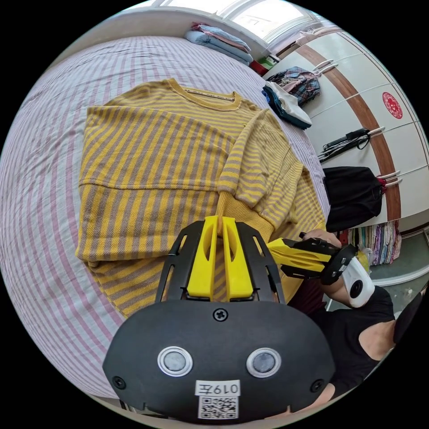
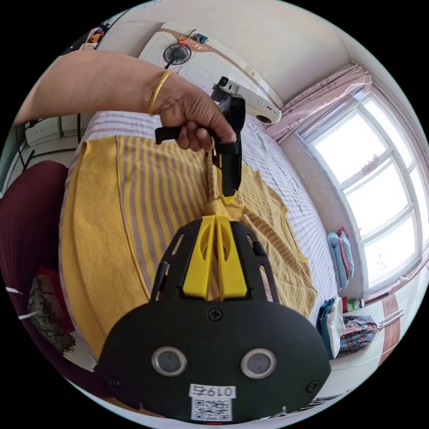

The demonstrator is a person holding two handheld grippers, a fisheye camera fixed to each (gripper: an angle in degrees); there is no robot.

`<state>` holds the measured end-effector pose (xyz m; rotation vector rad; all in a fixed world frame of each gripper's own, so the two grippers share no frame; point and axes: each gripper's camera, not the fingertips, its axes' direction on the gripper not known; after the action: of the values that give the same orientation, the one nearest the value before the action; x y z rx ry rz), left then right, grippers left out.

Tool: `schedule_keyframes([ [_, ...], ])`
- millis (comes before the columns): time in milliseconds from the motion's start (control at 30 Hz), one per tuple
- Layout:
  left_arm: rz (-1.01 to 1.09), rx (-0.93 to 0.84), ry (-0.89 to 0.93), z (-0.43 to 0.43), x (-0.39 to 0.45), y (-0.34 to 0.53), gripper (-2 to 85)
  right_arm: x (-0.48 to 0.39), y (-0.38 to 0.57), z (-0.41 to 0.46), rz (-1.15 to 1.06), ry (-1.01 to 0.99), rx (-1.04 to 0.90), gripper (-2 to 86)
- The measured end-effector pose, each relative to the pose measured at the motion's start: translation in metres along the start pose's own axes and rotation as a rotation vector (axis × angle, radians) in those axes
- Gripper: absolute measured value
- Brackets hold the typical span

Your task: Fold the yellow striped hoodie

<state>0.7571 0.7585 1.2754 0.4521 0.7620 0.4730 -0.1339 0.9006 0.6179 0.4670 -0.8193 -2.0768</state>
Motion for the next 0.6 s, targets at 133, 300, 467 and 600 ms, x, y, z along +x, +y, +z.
schedule_keyframes([
  [133,-0.005,-0.039,-0.020,-0.007,0.009,-0.005,1.6,-0.008,0.000,-0.006,-0.045,-0.004,0.015,2.4],
  [300,0.032,-0.066,-0.157,-0.024,0.038,-0.003,2.0,0.000,0.019,-0.040,-0.010,0.106,0.050,3.7],
  [467,0.088,0.136,-0.176,-0.052,0.081,-0.001,2.1,0.016,0.053,-0.053,0.029,0.251,0.011,6.5],
  [600,0.138,0.210,-0.241,-0.048,0.114,-0.016,1.3,0.010,0.061,-0.027,-0.039,0.330,-0.095,7.2],
])
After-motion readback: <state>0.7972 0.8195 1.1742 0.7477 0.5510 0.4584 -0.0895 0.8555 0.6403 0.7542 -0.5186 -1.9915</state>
